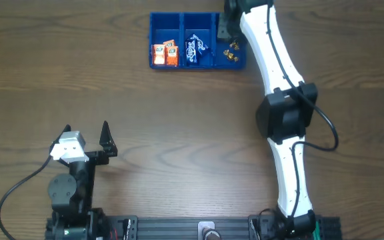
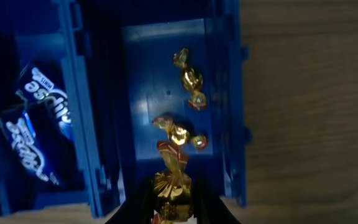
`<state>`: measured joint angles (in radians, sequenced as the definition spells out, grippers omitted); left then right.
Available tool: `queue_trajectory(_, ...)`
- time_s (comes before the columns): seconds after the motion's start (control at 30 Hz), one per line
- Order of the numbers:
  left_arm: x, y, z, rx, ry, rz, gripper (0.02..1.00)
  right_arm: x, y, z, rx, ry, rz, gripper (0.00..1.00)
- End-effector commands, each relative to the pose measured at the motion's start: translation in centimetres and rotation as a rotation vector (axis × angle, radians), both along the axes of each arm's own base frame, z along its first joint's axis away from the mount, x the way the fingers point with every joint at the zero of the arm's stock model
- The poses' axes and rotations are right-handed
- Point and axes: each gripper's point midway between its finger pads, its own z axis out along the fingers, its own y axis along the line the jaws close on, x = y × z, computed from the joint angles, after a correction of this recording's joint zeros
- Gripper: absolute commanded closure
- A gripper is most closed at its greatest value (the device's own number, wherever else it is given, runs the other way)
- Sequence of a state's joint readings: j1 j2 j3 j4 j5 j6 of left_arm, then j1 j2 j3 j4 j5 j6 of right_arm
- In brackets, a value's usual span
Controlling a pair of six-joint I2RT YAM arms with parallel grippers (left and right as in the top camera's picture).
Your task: Sort Candies Into Trays
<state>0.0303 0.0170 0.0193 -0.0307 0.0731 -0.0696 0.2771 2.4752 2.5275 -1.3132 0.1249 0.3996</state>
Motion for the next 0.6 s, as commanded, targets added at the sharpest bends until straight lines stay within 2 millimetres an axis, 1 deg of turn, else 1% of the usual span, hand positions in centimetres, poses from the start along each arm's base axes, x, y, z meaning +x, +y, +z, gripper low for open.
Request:
queue_trajectory(0.03,-0.1,-0.2,-1.6,0.011,0.052,-0.013,0.02,1.0,-0.1,1.2,0.004,-0.05,0.007,0.888)
queue_trajectory(0.17,-0.1,-0.2,-1.6,0.011,0.052,-0.013,0.02,1.2,-0.1,1.1,0.006,-0.058,0.007,0.882)
queue_trajectory(0.23,-0.1,-0.2,-1.6,0.011,0.052,-0.013,0.02,1.3,0.0,1.0,0.006,-0.058,0.008,0.844)
queue_trajectory(0.27,-0.1,-0.2,-1.6,0.011,0.052,-0.013,0.02,1.4,0.0,1.0,0.007,-0.06,0.007,0.803)
queue_trajectory(0.33,-0.1,-0.2,-1.6,0.011,0.052,-0.013,0.02,1.7,0.1,1.1,0.011,-0.074,0.008,0.691)
queue_trajectory(0.4,-0.1,-0.2,-1.6,0.011,0.052,-0.013,0.02,2.1,0.2,1.3,0.017,-0.094,0.007,0.608)
queue_trajectory(0.43,-0.1,-0.2,-1.6,0.011,0.052,-0.013,0.02,2.4,0.3,1.4,0.025,-0.103,0.008,0.551)
queue_trajectory(0.47,-0.1,-0.2,-1.6,0.011,0.052,-0.013,0.02,2.5,0.3,1.4,0.031,-0.107,0.008,0.386)
queue_trajectory(0.5,-0.1,-0.2,-1.6,0.011,0.052,-0.013,0.023,2.7,0.2,1.6,0.039,-0.114,0.007,0.248)
queue_trajectory(0.6,-0.1,-0.2,-1.6,0.011,0.052,-0.013,0.02,3.1,-0.4,2.8,0.032,-0.146,0.031,0.121)
